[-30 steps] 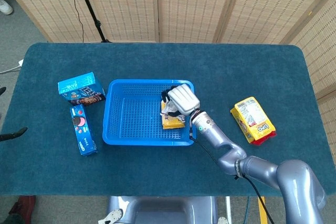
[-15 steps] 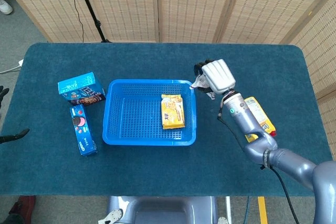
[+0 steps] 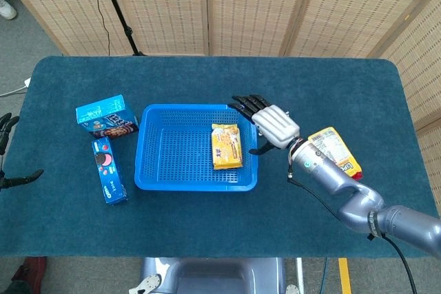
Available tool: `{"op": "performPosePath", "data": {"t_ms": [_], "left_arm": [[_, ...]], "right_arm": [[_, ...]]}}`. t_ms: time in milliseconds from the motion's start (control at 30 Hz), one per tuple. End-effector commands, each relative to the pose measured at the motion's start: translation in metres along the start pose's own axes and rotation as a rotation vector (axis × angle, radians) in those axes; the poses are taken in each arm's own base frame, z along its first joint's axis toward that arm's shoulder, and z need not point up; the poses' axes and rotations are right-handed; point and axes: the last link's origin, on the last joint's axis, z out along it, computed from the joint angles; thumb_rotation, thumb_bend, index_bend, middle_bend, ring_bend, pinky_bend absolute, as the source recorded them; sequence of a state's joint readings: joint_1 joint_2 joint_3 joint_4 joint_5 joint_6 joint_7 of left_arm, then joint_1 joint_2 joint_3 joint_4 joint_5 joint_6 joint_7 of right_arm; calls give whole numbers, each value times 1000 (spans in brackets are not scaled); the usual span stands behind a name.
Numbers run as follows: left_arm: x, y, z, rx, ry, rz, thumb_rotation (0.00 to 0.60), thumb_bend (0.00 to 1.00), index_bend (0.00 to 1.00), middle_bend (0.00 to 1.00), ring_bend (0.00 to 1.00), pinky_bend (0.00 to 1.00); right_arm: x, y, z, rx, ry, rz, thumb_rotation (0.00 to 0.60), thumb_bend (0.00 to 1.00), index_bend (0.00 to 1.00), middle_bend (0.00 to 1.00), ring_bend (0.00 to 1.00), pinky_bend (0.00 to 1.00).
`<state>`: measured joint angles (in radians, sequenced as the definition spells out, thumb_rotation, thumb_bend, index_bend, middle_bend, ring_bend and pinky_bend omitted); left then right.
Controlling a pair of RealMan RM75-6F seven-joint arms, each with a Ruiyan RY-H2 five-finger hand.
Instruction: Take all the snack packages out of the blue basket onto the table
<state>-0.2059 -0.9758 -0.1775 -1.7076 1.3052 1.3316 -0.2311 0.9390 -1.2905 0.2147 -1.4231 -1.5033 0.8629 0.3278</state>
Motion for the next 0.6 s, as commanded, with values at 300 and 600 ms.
{"op": "performPosePath", "data": {"t_ms": [300,600], "left_arm": [[2,-2,-1,5,5,-10,600,36,0,0,0,0],[3,-3,0,2,1,-14,600,35,0,0,0,0]], "right_arm": [[-46,-41,34,71,-76,19,600,0,61,6,0,39],[-73,-49,44,47,-117,-4,600,0,64,21,0,72]]}}
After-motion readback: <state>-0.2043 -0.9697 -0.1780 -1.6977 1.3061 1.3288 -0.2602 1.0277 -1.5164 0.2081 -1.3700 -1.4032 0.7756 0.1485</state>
